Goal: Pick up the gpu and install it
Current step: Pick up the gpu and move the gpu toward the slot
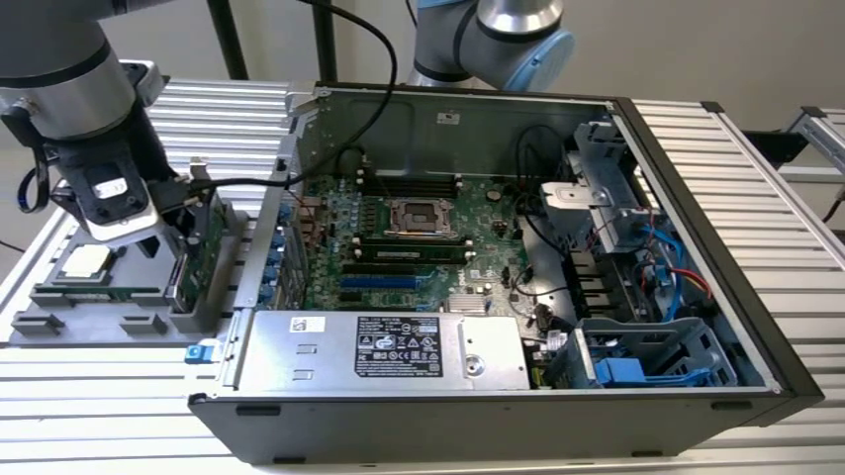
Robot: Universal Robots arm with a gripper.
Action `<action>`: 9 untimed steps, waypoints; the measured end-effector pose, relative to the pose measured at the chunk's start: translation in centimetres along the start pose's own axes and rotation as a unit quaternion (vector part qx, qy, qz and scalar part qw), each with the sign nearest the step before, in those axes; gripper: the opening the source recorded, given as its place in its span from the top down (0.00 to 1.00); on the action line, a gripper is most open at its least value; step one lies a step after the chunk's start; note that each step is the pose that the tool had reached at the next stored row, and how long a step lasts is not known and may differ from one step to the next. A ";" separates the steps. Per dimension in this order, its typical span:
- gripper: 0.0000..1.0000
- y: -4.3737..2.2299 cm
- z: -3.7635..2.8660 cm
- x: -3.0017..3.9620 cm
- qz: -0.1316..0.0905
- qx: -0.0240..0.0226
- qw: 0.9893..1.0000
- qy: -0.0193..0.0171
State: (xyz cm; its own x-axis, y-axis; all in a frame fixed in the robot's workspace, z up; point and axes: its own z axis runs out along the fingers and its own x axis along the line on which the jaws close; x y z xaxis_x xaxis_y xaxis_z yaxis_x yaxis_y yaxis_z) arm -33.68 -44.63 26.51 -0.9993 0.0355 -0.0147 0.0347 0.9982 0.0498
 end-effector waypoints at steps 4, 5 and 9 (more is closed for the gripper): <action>0.00 0.14 0.22 0.01 0.000 0.000 1.000 0.000; 0.00 0.17 0.28 0.01 0.000 0.000 1.000 0.000; 0.00 0.33 0.53 0.02 0.000 0.000 1.000 0.000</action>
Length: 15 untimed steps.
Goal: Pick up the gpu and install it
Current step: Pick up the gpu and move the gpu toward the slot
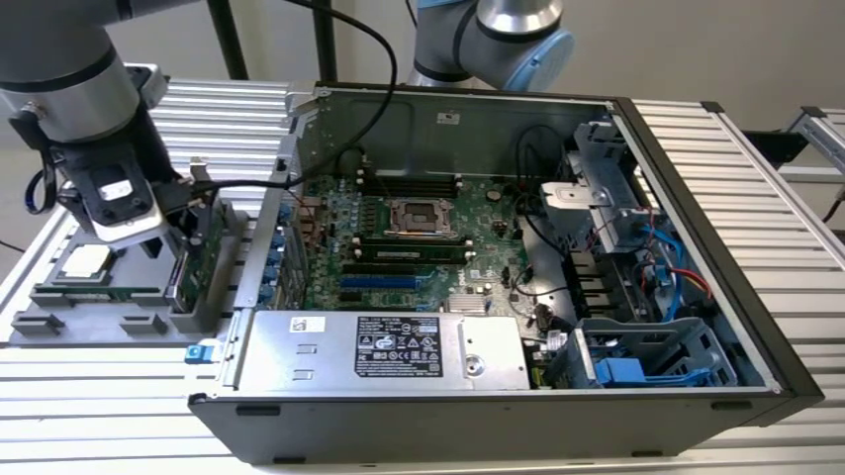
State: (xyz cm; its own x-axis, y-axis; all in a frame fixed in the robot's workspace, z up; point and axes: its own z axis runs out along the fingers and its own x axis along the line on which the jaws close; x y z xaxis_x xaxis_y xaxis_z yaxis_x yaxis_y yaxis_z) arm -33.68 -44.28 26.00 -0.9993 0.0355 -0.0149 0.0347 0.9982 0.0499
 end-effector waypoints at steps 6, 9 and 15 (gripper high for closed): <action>0.00 0.20 0.37 0.01 0.000 0.000 1.000 0.000; 0.00 0.32 0.55 0.03 0.000 0.000 1.000 0.000; 0.00 0.56 0.96 -0.01 0.000 0.000 1.000 0.000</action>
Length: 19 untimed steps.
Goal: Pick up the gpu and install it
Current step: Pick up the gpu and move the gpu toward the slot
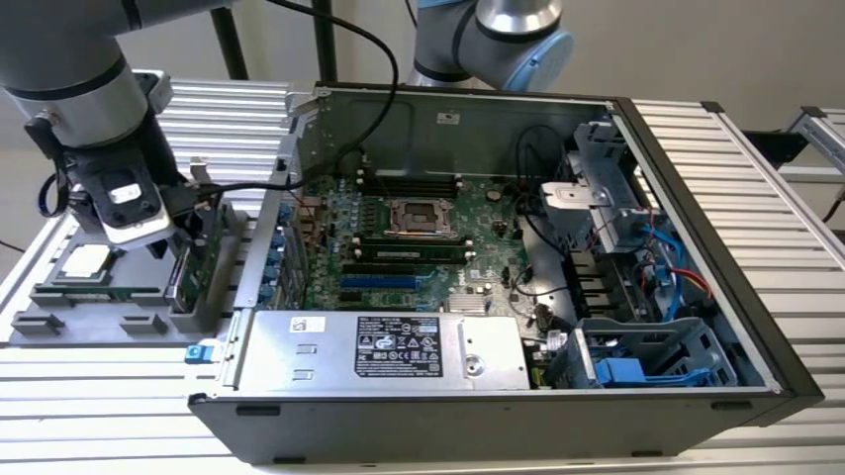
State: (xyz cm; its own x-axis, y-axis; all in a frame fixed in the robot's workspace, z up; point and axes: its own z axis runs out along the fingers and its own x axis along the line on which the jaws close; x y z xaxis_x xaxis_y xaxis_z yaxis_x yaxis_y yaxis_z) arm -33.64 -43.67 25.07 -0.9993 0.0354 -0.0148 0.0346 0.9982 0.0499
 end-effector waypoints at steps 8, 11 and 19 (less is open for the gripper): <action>0.00 0.18 0.65 -0.15 0.000 0.000 1.000 0.000; 0.00 0.22 0.86 -0.15 0.000 0.000 1.000 0.000; 0.00 0.26 1.35 -0.14 0.000 0.000 1.000 0.001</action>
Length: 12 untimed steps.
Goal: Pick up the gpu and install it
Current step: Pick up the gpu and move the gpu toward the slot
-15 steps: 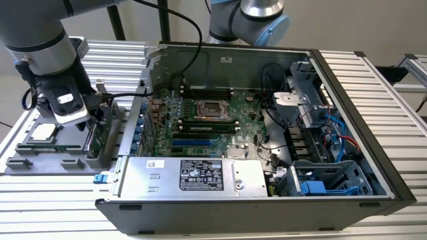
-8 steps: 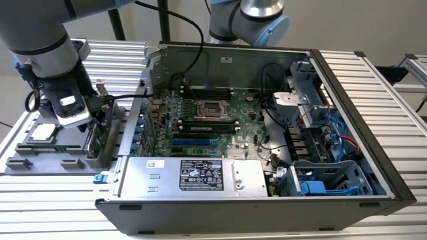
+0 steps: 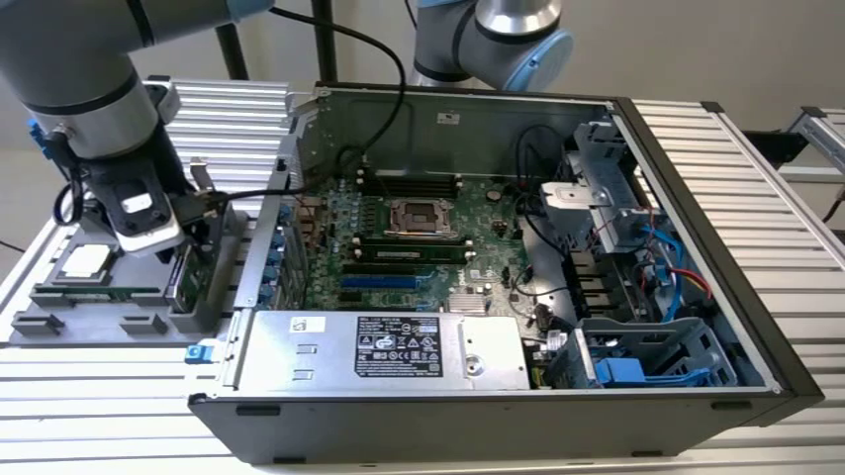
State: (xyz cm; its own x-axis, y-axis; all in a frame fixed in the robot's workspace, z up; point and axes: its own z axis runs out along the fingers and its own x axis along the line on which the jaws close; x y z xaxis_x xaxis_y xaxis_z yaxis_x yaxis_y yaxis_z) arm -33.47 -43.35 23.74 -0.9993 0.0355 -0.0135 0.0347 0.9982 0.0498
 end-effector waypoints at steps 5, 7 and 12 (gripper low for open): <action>0.00 0.00 0.20 0.00 0.000 0.000 1.000 0.000; 0.00 0.00 0.28 0.01 0.000 0.000 1.000 0.000; 0.00 0.00 0.38 0.01 0.000 0.000 1.000 0.000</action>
State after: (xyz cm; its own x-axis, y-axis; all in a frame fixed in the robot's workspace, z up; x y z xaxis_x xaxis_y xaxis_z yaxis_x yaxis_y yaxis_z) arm -33.47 -43.33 23.35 -0.9993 0.0355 -0.0127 0.0348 0.9982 0.0497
